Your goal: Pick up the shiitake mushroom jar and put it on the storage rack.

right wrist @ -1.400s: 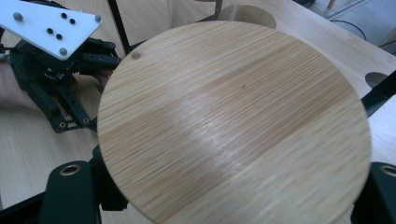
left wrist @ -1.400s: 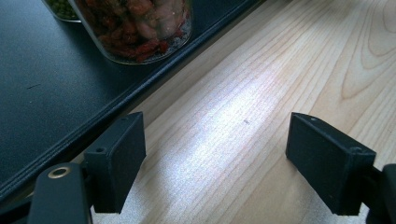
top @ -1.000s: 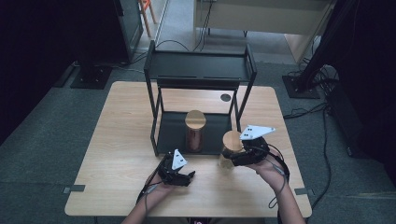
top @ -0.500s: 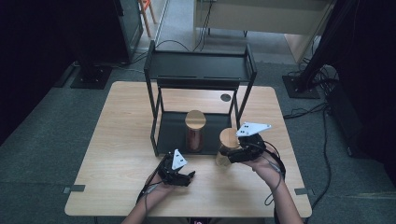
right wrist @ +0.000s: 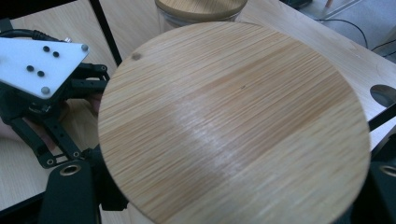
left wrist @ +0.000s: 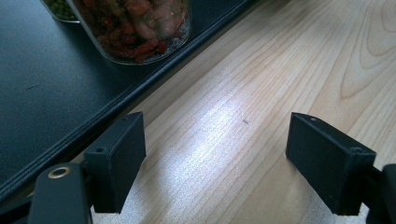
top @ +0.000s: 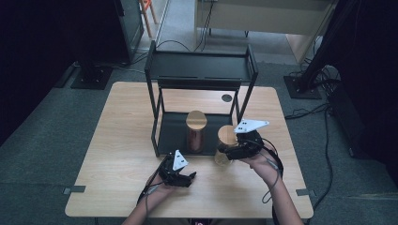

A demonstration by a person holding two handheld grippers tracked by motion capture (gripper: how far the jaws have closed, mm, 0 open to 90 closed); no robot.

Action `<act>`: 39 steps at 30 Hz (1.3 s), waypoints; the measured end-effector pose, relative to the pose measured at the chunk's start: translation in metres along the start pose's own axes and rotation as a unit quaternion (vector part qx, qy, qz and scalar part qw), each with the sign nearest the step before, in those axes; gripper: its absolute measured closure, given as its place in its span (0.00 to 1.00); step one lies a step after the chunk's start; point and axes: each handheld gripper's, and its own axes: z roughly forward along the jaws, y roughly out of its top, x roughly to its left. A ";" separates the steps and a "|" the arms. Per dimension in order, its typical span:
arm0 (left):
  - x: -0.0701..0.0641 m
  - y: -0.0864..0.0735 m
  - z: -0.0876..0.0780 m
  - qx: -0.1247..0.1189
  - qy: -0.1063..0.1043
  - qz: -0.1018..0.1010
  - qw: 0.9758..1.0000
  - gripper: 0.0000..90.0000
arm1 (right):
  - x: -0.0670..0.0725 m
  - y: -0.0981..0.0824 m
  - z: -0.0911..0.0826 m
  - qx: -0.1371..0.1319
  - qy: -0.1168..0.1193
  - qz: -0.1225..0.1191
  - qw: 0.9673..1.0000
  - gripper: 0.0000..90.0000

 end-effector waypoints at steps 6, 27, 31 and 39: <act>0.000 0.000 0.000 0.001 -0.001 0.000 1.000 0.22 | -0.002 0.002 0.003 -0.002 -0.006 0.008 1.000 0.28; 0.000 0.000 0.000 0.001 -0.003 0.001 1.000 0.22 | -0.004 0.009 0.017 -0.001 -0.017 0.012 1.000 0.28; 0.000 0.000 0.000 0.001 -0.003 0.002 1.000 0.22 | -0.005 0.010 0.020 -0.003 -0.023 0.017 1.000 0.28; 0.000 0.000 0.000 0.001 -0.003 0.002 1.000 0.22 | -0.007 0.010 0.026 -0.006 -0.032 0.019 0.999 0.28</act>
